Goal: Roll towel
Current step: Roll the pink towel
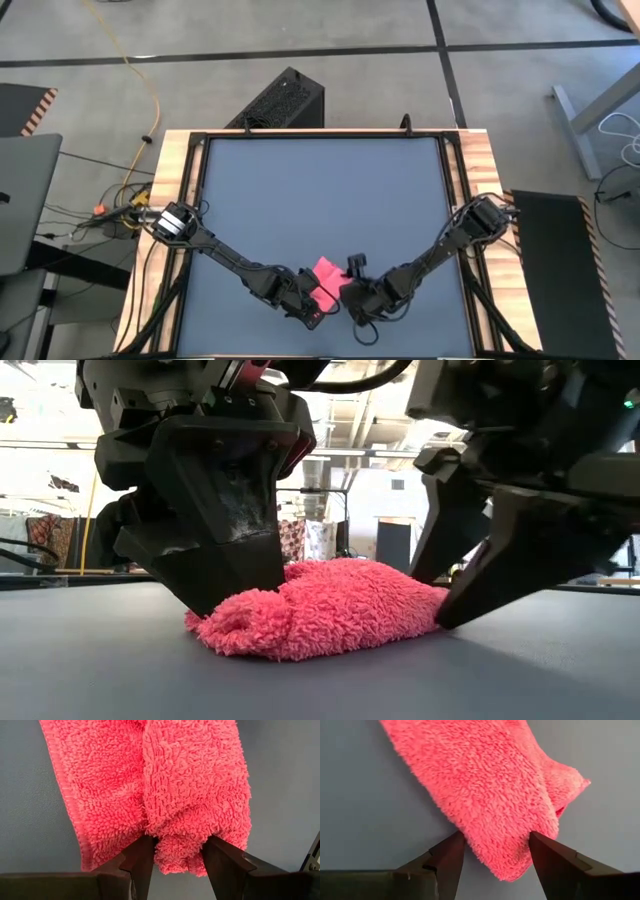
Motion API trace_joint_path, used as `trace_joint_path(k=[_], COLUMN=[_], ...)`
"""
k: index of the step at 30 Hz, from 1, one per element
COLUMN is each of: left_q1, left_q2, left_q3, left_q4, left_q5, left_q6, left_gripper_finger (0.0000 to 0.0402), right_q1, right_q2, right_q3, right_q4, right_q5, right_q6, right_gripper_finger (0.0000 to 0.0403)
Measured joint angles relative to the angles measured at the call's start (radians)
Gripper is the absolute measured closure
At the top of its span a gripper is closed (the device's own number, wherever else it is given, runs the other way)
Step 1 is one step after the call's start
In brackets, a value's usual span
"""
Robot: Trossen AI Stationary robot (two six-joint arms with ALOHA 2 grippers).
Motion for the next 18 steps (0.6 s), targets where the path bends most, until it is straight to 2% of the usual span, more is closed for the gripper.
trace_joint_path(k=[3, 11, 18], left_q1=[0.0, -0.006, -0.012], left_q2=[0.0, 0.0, 0.0], left_q3=[0.0, 0.0, 0.0], left_q4=[0.001, 0.01, 0.023], left_q5=[0.0, -0.005, -0.003], left_q6=[0.0, -0.009, -0.014], left_gripper_finger=[0.0244, 0.0244, 0.0244], right_q1=[-0.01, -0.033, -0.037], right_q2=[0.0, -0.005, -0.005], right_q3=[-0.015, -0.052, -0.053], right_q4=[0.007, 0.016, 0.012], right_q5=[-0.009, -0.065, -0.077], right_q6=[0.018, 0.062, 0.054], right_gripper_finger=[0.0178, 0.0277, 0.0323])
